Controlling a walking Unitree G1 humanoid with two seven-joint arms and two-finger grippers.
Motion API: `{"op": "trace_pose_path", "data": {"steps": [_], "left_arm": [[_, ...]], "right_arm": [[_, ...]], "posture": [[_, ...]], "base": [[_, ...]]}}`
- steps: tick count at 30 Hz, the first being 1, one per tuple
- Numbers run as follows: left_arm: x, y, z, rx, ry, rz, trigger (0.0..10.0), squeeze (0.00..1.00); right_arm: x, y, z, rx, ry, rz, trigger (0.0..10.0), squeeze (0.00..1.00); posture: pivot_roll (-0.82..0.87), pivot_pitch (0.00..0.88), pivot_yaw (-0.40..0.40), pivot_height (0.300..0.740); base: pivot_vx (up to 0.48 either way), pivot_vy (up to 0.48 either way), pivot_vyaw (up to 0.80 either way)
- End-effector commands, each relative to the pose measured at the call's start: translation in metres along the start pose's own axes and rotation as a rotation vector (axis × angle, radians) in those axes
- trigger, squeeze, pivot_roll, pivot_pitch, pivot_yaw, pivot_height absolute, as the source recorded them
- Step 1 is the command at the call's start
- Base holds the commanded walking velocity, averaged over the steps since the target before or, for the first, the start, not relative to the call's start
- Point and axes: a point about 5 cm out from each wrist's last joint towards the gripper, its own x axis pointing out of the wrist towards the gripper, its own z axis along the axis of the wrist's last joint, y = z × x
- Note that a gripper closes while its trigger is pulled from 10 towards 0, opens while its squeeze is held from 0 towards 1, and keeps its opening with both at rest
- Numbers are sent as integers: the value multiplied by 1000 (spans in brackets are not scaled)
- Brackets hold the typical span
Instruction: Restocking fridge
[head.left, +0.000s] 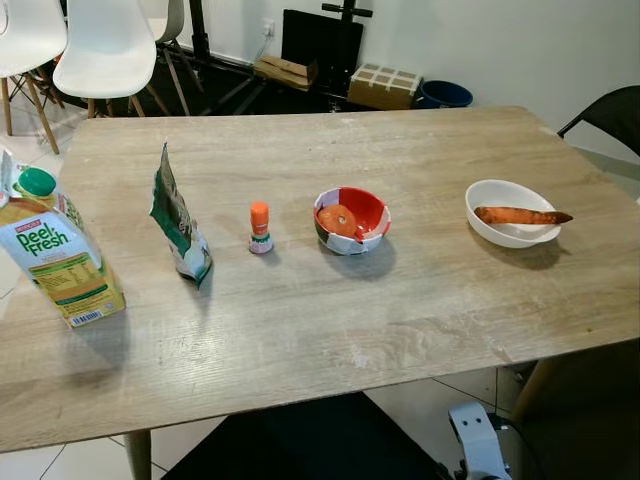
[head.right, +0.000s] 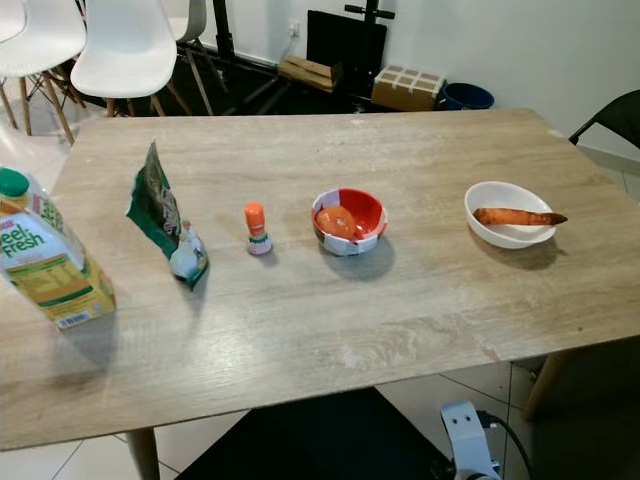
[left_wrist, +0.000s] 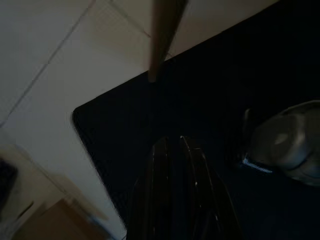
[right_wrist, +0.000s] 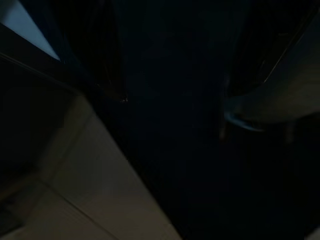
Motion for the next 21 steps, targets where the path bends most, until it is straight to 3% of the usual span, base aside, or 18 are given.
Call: {"op": "trace_pose_path", "data": {"steps": [1,7,14,21], "left_arm": [[-1,-3,-3,5,11,-14,10000,0],[10,-34,25,94,-60,-138,10000,0],[11,-35,29,107,-83,-158,10000,0],[11,-33,26,114,-65,-160,10000,0]], "right_arm": [[-2,-1,-7,31,10,1,10000,0],[5,30,8,51,-47,101,10000,0],[9,48,17,54,-70,142,10000,0],[8,51,13,51,-61,146,10000,0]], "posture": [[-22,124,-79,740],[-23,125,-71,740],[-20,123,-65,740],[-17,124,-60,740]], "base": [[0,0,0],[0,0,0],[0,0,0],[-46,0,0]]}}
